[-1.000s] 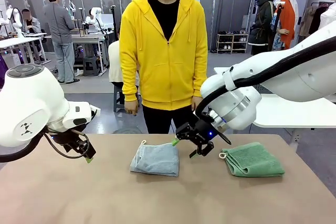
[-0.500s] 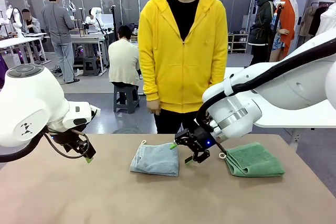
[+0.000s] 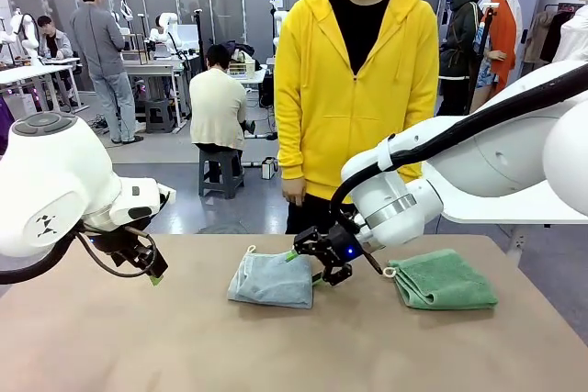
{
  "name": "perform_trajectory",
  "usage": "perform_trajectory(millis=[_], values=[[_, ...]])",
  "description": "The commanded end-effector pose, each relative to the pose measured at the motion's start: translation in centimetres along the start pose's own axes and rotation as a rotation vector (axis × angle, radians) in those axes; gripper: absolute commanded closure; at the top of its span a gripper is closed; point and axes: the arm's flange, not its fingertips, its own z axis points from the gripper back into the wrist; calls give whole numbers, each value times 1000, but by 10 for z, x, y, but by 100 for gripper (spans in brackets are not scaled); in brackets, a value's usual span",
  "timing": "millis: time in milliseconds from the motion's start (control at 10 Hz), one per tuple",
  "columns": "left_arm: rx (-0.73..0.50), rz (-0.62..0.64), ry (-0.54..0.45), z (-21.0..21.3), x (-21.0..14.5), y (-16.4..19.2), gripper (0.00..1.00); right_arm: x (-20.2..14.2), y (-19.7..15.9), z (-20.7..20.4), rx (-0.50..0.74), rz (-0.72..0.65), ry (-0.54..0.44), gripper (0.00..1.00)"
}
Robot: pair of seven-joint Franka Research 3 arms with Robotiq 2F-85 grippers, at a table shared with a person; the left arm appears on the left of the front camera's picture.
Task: Fold the towels and place them in the basket.
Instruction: Stack the folded Towel with hook on the right side of the table.
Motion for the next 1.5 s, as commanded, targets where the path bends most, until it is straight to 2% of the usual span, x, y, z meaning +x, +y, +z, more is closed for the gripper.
perform_trajectory(millis=[0, 100, 400, 800, 1000, 1200, 1400], values=[[5, 14, 10, 0, 4, -1, 0, 4, -1, -9, -9, -5, -31, 80], [5, 14, 10, 0, 4, -1, 0, 6, 1, -11, -13, -4, -27, 100], [5, 14, 10, 0, 4, -1, 0, 7, 4, -15, -43, 8, -31, 97], [5, 14, 10, 0, 4, -1, 0, 8, 19, -3, -59, 22, -30, 100], [5, 14, 10, 0, 4, -1, 0, 5, 42, 19, -79, 86, 2, 100], [5, 14, 10, 0, 4, -1, 0, 4, 65, 58, -134, 195, 49, 100], [5, 14, 10, 0, 4, -1, 0, 5, 86, 103, -225, 300, 47, 100]])
